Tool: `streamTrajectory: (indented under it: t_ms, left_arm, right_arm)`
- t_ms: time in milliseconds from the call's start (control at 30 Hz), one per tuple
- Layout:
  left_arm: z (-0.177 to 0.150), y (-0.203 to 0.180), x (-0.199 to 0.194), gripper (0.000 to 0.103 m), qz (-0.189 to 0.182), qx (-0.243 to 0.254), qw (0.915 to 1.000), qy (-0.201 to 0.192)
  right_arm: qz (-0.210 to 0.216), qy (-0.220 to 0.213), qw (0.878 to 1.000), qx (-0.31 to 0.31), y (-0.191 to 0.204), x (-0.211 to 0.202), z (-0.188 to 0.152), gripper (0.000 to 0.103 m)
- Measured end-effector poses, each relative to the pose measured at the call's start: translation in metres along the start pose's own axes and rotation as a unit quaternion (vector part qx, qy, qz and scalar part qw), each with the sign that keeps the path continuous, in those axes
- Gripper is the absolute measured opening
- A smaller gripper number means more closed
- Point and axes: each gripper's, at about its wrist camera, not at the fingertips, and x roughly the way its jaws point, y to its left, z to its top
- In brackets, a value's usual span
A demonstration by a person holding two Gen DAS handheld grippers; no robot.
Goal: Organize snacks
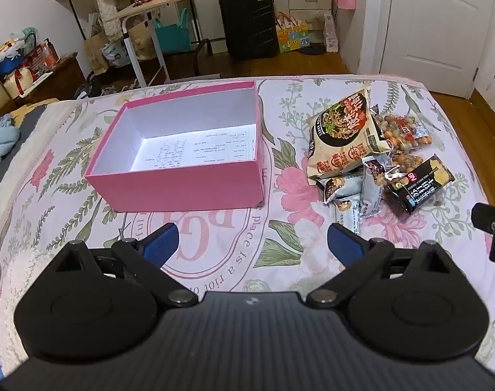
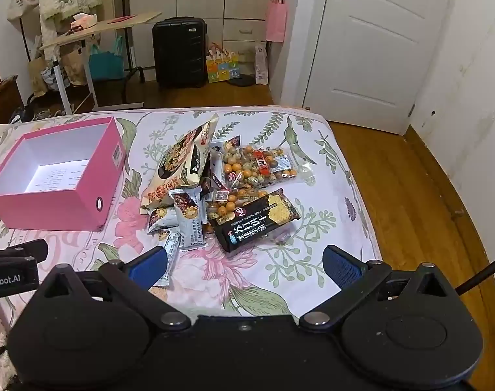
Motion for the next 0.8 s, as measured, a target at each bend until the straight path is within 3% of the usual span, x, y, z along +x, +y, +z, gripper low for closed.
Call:
streamTrajectory:
  t_ms: [467, 600, 800]
  left_arm:
    - [-0.004, -0.001, 0.004, 0.099, 0.001, -0.006, 1.0, 0.003]
    - [-0.006, 0.0, 0.003, 0.099, -0.001, -0.011, 0.9999, -0.012]
    - [-0.011, -0.001, 0.005, 0.099, -0.001, -0.013, 0.9995, -0.028]
  right_arm:
    - [0.001, -0.003, 1.0, -0.014, 0.002, -0.005, 0.001, 0.103]
    - [0.002, -0.006, 1.0, -0.014, 0.0, -0.003, 0.001, 0.103]
    - [0.005, -0.045, 0.999, -0.022, 0.003, -0.008, -0.002, 0.103]
